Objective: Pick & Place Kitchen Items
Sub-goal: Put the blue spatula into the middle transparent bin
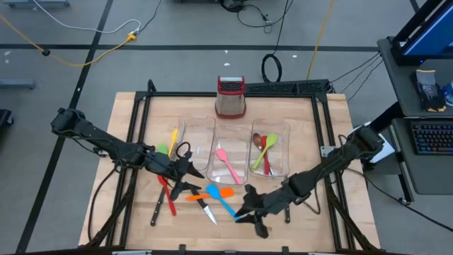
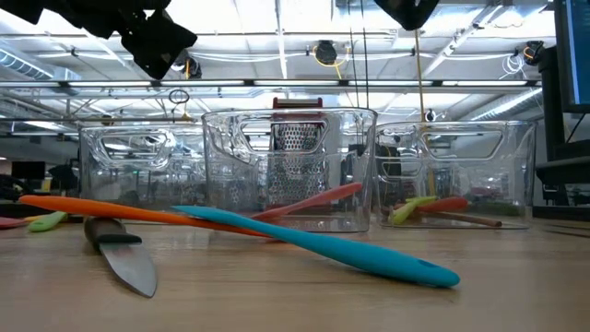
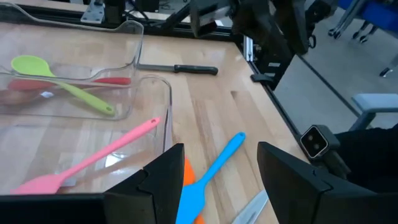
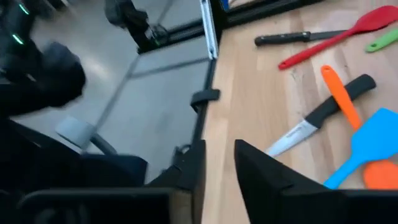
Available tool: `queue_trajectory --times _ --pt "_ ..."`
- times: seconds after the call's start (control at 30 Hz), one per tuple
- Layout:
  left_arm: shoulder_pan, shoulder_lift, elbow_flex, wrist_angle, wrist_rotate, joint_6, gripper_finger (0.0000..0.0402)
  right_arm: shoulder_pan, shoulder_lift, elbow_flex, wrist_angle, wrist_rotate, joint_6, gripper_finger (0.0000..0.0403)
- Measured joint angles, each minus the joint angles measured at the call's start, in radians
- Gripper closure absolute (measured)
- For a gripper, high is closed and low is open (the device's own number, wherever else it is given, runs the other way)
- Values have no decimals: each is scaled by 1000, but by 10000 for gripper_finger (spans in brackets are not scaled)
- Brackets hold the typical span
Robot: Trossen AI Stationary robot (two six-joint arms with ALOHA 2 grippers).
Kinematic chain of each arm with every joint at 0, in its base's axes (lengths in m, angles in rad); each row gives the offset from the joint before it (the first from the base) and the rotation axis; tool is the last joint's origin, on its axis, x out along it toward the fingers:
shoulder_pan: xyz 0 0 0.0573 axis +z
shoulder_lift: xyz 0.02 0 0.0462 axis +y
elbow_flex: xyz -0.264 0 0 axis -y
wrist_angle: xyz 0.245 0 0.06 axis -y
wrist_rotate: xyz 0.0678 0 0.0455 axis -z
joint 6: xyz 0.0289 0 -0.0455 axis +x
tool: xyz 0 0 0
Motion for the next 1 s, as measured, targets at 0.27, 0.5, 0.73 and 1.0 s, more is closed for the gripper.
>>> queue_trajectory --times 0.27,0.5,0.73,1.0 --pt "1 0 0 -14 0 34 195 1 200 294 -483 51 -41 259" --pt "1 0 0 -17 2 52 195 -5 345 457 -665 70 12 235" --pt "1 0 0 -18 3 58 195 -35 411 473 -763 71 133 221" --pt "1 0 0 -17 3 76 194 -61 440 473 -767 48 193 219"
